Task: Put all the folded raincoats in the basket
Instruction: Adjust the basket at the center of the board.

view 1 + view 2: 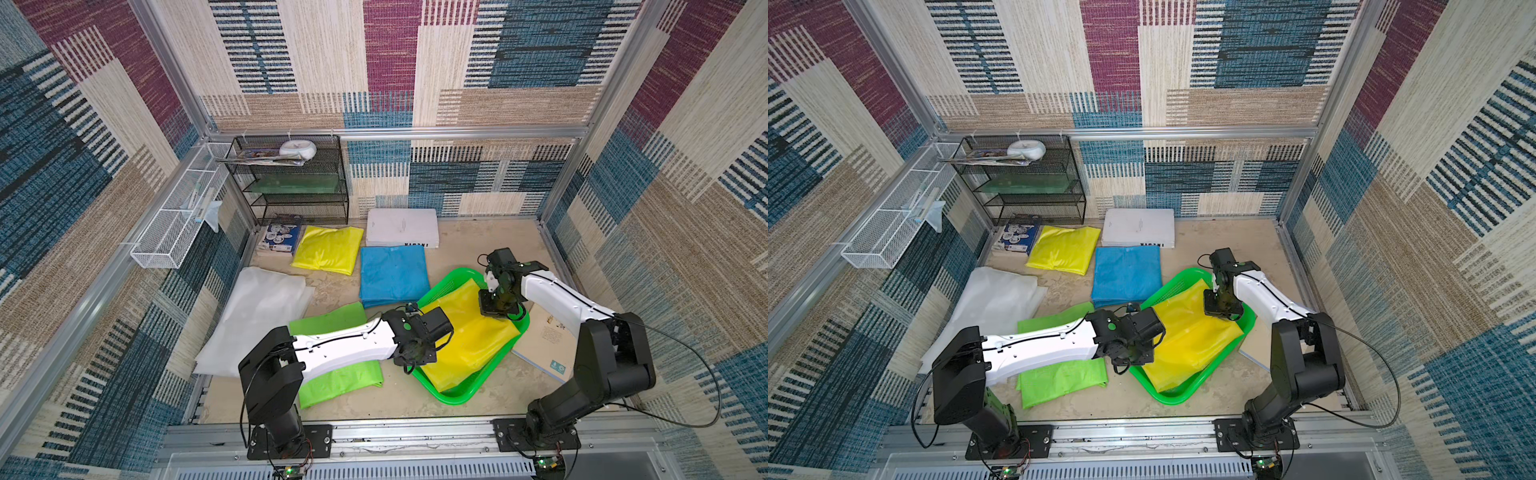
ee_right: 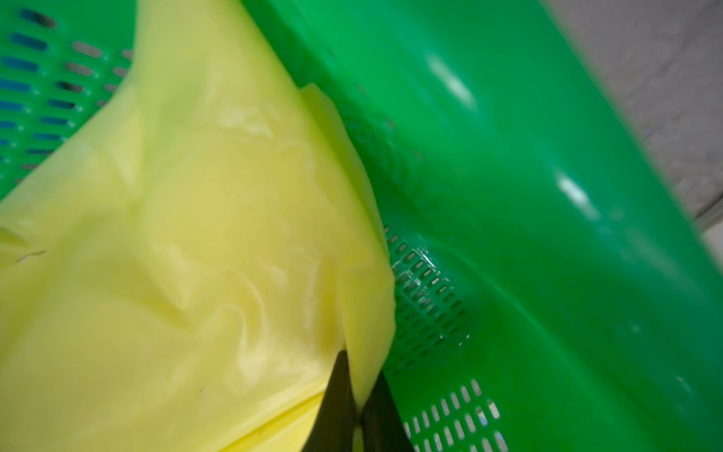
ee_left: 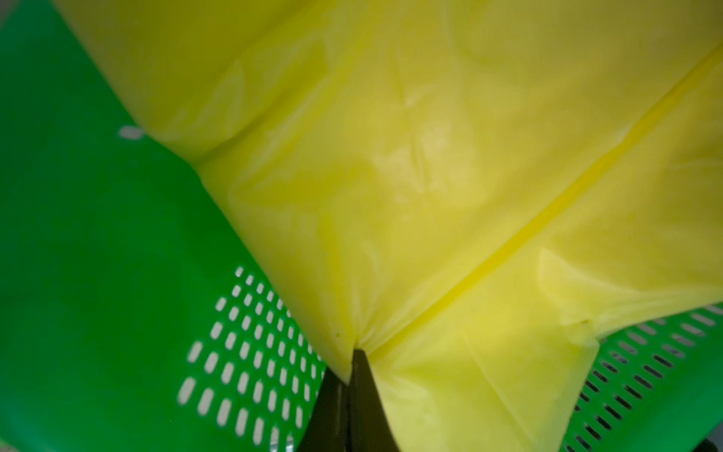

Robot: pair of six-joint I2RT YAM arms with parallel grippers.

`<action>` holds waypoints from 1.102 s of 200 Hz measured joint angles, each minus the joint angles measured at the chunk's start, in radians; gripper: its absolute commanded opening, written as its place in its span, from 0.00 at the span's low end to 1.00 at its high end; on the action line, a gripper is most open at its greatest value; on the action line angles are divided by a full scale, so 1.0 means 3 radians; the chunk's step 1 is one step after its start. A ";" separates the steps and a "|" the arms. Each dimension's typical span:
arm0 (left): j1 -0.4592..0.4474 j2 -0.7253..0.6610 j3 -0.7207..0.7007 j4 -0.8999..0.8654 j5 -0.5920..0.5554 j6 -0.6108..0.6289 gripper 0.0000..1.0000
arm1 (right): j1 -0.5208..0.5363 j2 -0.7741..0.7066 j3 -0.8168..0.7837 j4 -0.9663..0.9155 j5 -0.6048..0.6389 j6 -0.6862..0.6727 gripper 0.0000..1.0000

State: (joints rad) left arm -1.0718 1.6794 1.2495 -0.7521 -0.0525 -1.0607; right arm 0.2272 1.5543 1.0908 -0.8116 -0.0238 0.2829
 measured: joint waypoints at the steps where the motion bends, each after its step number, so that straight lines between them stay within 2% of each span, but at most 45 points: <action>1: 0.0011 -0.0006 -0.0003 -0.0001 0.0008 0.0008 0.00 | 0.0000 -0.0009 -0.0005 0.0003 -0.0005 0.0005 0.00; 36: 0.0355 -0.0088 0.0052 -0.0118 0.0172 0.0444 0.00 | -0.0004 -0.0448 -0.0264 0.0183 -0.0217 0.0235 0.00; 65: 0.0624 0.0051 0.0203 -0.0221 0.0264 0.0796 0.00 | -0.0008 -0.0779 -0.0532 0.0295 -0.0304 0.0406 0.00; 130: 0.0884 0.0416 0.0678 -0.0454 0.0507 0.1340 0.00 | 0.0011 -0.1324 -0.0999 0.0505 -0.0688 0.0759 0.00; 171: 0.0816 -0.0031 0.0403 -0.0488 0.0599 0.1261 0.00 | 0.0011 -0.0996 -0.0544 0.0506 -0.0523 0.0673 0.00; 194: 0.0608 -0.0333 0.0209 -0.0409 0.0601 0.1033 0.00 | 0.0011 -0.0642 -0.0161 0.0496 -0.0436 0.0554 0.00; 220: 0.0365 -0.0418 0.0099 -0.0187 0.0505 0.0791 0.00 | 0.0013 -0.0156 0.0209 0.0435 -0.0425 0.0360 0.00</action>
State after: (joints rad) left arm -0.9623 1.5539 1.2793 -0.8082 0.0990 -0.8234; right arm 0.2310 1.5074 1.1534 -0.6811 -0.1513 0.3908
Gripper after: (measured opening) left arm 0.066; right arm 0.085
